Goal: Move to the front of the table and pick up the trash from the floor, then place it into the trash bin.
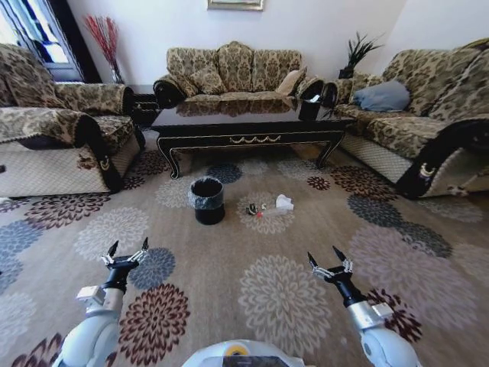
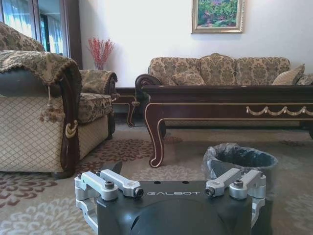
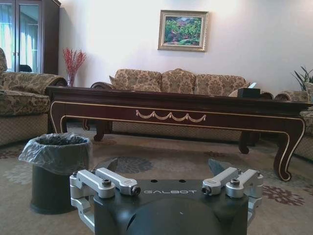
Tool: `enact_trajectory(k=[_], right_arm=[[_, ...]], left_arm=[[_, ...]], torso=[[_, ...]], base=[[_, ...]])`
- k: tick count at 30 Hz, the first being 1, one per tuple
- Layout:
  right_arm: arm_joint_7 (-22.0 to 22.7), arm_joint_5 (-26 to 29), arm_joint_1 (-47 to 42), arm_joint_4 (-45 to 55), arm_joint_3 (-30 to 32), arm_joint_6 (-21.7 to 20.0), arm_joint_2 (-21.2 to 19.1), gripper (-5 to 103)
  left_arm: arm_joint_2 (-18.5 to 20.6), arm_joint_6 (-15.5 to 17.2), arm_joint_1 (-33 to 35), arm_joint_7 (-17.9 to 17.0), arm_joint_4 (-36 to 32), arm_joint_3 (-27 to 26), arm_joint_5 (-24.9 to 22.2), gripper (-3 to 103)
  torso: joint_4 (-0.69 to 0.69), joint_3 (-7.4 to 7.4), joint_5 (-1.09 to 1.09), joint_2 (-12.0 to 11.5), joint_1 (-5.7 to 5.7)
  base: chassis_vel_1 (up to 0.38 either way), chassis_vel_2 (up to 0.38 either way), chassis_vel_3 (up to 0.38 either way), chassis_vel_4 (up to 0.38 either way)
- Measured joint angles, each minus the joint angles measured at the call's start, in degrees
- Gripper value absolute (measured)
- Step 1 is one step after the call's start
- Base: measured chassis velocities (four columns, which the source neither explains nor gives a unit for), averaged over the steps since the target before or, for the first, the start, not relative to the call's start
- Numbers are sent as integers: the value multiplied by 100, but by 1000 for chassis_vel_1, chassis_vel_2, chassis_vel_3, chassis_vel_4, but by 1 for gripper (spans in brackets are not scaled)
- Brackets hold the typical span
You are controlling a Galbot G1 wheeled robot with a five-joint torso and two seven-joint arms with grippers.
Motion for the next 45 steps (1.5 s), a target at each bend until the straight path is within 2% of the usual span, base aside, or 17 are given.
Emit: enact_trajectory(k=[32, 45], right_arm=[[-5, -26, -10, 18, -21, 2, 2, 100], [117, -158, 32, -5, -66, 21, 34, 100]], left_arm=[[26, 36, -59, -105, 54, -51, -21, 100], [64, 187, -131, -180, 0, -4, -6, 100]], torso=[[-1, 0, 1, 2, 2], [-1, 1, 1, 2, 2]], base=[[-200, 197, 203, -202], [-205, 205, 192, -192]])
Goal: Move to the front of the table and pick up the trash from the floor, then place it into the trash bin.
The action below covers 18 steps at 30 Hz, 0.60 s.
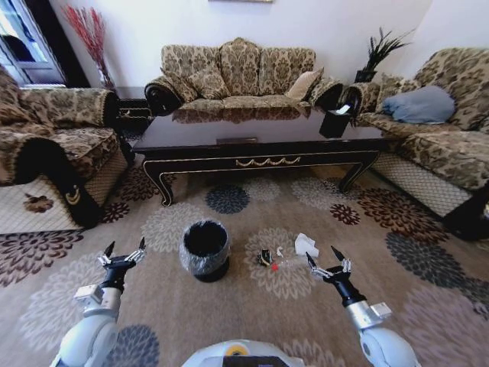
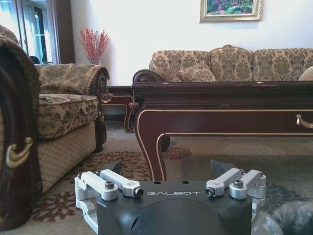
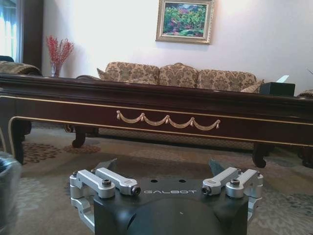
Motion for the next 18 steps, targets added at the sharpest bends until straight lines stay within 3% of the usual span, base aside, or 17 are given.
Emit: enact_trajectory(k=[3, 4, 8, 9, 13, 14, 15, 18], right_arm=[[54, -6, 27, -32, -6, 72, 10, 100], [54, -6, 27, -32, -6, 72, 10, 100], [73, -13, 28, -69, -6, 99, 23, 100], [73, -13, 28, -69, -6, 99, 23, 100], [82, -66, -16, -51, -10, 126, 193, 100], [82, -66, -16, -51, -10, 126, 193, 100], [83, -90, -17, -68, -12, 149, 233, 100], [80, -108, -34, -84, 2, 185, 268, 100]], left_arm=[[52, 420, -57, -174, -144, 106, 51, 100], [52, 420, -57, -174, -144, 106, 51, 100], [230, 1547, -200, -806, -641, 302, -253, 100], [230, 1547, -200, -806, -641, 302, -253, 100], [609, 3149, -724, -1706, -1329, 622, -1865, 100], [609, 3149, -724, -1706, -1329, 622, -1865, 100], [771, 3480, -939, -1988, -1399, 776, -2301, 100], [1154, 4052, -1502, -2807, -1333, 1280, -3207, 100]], torso=[[2, 2, -2, -1, 1], [2, 2, -2, -1, 1], [1, -2, -2, 0, 0], [1, -2, -2, 0, 0], [0, -2, 0, 1, 0], [0, -2, 0, 1, 0], [-1, -1, 0, 0, 0], [-2, 0, -2, 0, 0]], base=[[-118, 105, 116, -100], [-80, 64, 94, -79], [-20, 10, 5, -10], [0, 0, 0, 0], [0, 0, 0, 0], [0, 0, 0, 0], [0, 0, 0, 0], [0, 0, 0, 0]])
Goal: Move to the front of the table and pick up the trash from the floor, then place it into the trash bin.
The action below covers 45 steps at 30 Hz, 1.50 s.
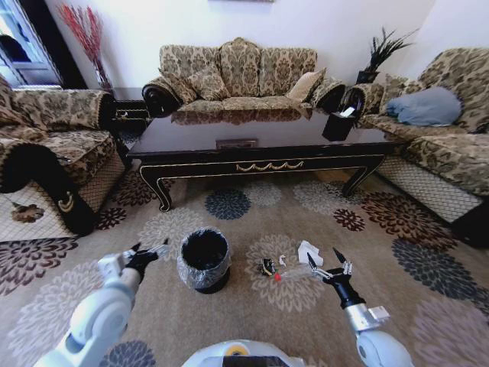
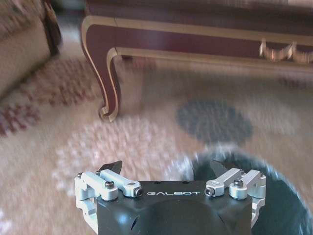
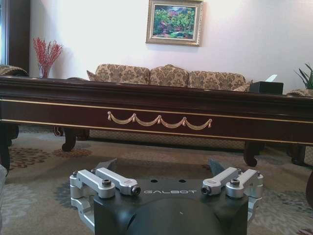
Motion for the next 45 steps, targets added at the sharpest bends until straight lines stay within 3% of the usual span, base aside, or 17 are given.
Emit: enact_trajectory(k=[1, 5, 9, 16, 26, 34, 39, 40, 42, 45], right_arm=[[0, 0, 0, 0, 0, 0, 0, 100], [-3, 25, 117, -58, -57, 2, -134, 100], [-8, 63, 148, -116, -102, 0, -204, 100], [-12, 124, 172, -117, -105, -27, -293, 100], [1, 154, 304, -186, -289, -79, -446, 100], [43, 228, 367, -204, -344, -159, -552, 100], [46, 215, 379, -238, -413, -164, -463, 100], [46, 207, 379, -246, -431, -165, -440, 100], [46, 200, 379, -255, -442, -165, -431, 100], [47, 198, 379, -275, -455, -165, -424, 100]], left_arm=[[0, 0, 0, 0, 0, 0, 0, 100], [86, 216, -213, -622, 225, 264, -762, 100], [90, 311, -347, -795, 380, 320, -1093, 99], [74, 302, -926, -786, 925, 631, -1228, 99], [-381, 283, -1177, -652, 1535, 872, -1229, 98], [-815, 271, -1401, -383, 2181, 1104, -858, 98], [-976, 267, -1490, -303, 2377, 1204, -670, 91], [-992, 267, -1510, -287, 2413, 1230, -651, 81], [-995, 269, -1524, -279, 2435, 1251, -645, 81], [-1031, 251, -1591, -211, 2546, 1301, -565, 65]], torso=[[0, 0, 0, 0, 0], [4, 0, 0, 0, 0], [5, 0, 1, 0, 0], [1, 0, 2, 0, 0], [1, 0, 2, 0, 0], [2, 0, 1, 0, 0], [2, 0, 1, 0, 0], [2, 0, 1, 0, 0], [2, 0, 1, 0, 0], [3, -2, 5, 0, 0]], base=[[0, 0, 0, 0], [0, 0, 0, 0], [0, 0, 0, 0], [0, 0, 0, 0], [0, 0, 0, 0], [0, 0, 0, 0], [0, 0, 0, 0], [0, 0, 0, 0], [0, 0, 0, 0], [0, 0, 0, 0]])
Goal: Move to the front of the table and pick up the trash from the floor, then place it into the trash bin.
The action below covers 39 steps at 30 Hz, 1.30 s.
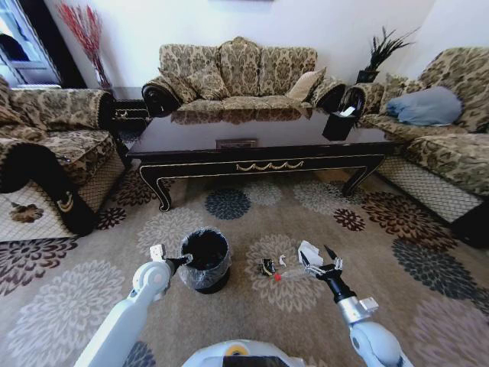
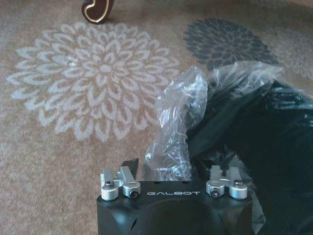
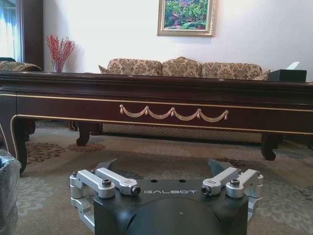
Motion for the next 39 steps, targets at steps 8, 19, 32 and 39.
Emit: enact_trajectory(k=[8, 19, 32, 39], right_arm=[[0, -51, -37, -14, -51, 8, 109, 100], [59, -70, 98, -71, -90, 10, -77, 100], [507, -1892, 179, -233, 169, -323, -981, 100], [-668, -3589, 790, -1240, 63, 722, -1885, 100]], left_arm=[[-115, -56, -4, 13, 77, 59, 200, 38], [14, -45, 160, -115, -89, -79, 271, 4], [741, 122, 351, -332, -689, -392, -70, 2], [988, 123, 435, -465, -991, -587, -372, 2]], torso=[[-2, -2, 0, 2, -1], [1, 3, -5, -1, -1], [-1, 3, -8, -2, 0], [-2, 2, -4, -2, 0]], base=[[0, 0, 0, 0], [0, 0, 0, 0], [0, 0, 0, 0], [0, 0, 0, 0]])
